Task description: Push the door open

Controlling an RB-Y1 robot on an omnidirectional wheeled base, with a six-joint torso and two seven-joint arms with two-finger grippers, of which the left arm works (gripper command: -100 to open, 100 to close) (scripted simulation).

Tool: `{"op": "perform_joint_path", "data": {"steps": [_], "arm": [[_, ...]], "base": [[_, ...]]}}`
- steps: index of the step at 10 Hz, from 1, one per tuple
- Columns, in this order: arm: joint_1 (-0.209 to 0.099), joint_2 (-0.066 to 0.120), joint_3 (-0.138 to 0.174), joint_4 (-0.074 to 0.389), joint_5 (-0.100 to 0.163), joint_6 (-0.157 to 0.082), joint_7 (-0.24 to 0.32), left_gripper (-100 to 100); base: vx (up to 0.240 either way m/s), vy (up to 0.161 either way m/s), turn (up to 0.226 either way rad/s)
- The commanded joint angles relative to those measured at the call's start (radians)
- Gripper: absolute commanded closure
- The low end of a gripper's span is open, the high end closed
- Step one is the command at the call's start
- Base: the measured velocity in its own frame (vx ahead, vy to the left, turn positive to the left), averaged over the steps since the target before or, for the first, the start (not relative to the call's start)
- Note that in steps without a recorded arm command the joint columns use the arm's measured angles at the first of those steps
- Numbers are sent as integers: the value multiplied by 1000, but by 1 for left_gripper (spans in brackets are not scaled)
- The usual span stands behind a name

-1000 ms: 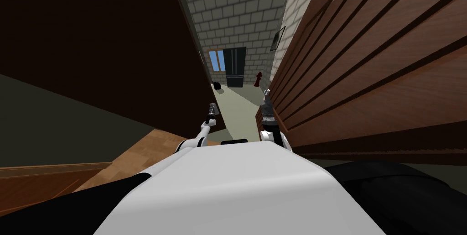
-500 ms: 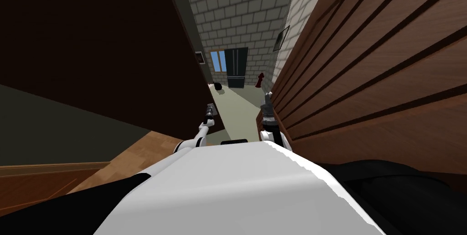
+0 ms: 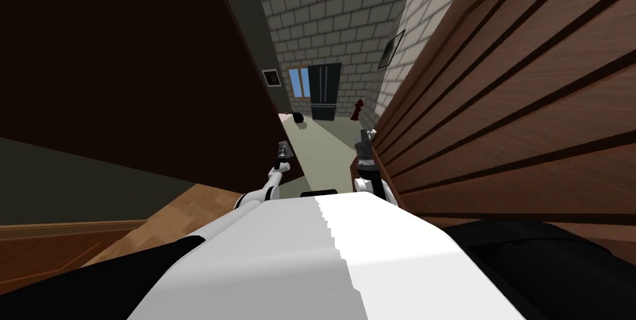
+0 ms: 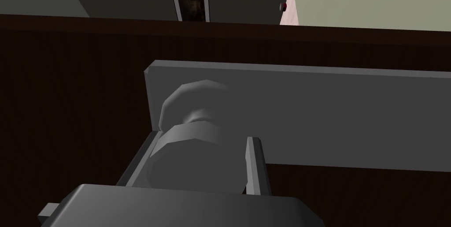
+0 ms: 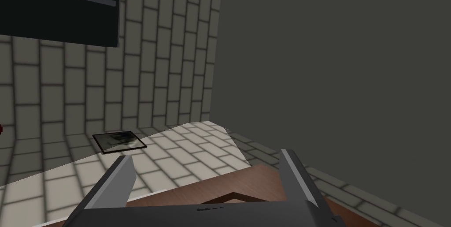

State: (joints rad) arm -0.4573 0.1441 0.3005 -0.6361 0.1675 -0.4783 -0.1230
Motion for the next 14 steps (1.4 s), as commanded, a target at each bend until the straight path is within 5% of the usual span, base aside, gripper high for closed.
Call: {"op": "perform_joint_path", "data": {"steps": [1, 14], "arm": [[1, 18, 18, 8, 8, -2, 0, 100], [18, 55, 115, 7, 44, 1, -36, 100]], "base": [[152, -89, 51], [158, -68, 55]]}}
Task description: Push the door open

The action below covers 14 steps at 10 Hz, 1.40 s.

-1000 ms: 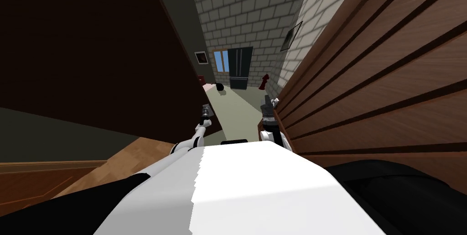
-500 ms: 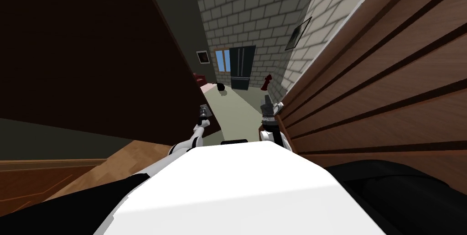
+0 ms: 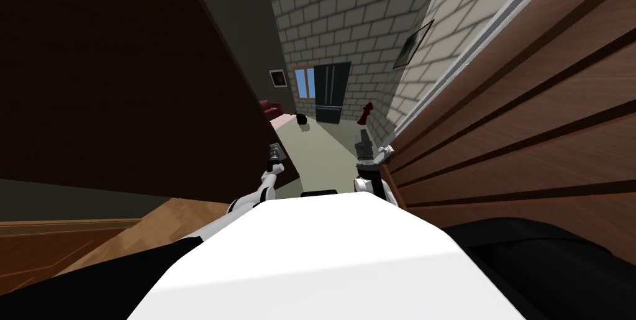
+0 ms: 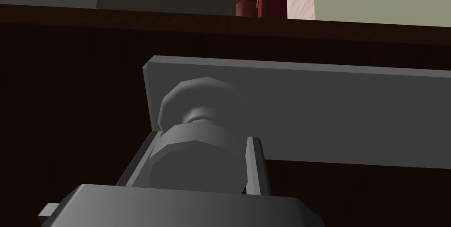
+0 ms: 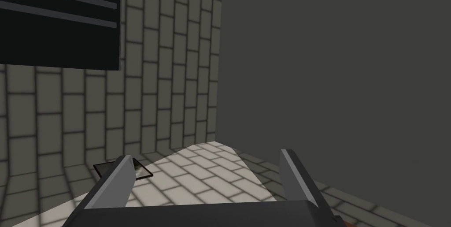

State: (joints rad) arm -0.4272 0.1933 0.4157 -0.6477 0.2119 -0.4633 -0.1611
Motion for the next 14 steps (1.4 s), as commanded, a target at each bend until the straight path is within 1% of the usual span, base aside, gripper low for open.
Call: {"op": "perform_joint_path", "data": {"steps": [1, 8, 9, 10, 11, 14], "arm": [[-9, 12, 15, 20, 6, -16, -4, 100], [1, 37, 83, 25, 31, -22, -31, 100], [13, 31, 80, 9, 30, -10, -31, 100], [16, 39, 102, 8, 37, -12, -41, 100], [16, 40, 106, 8, 39, -13, -43, 100], [23, 53, 152, 10, 55, -17, -64, 100]], "base": [[143, -13, 23], [198, -46, 53], [91, -8, 36], [162, 4, 46], [211, -5, 40], [239, -20, 53]]}}
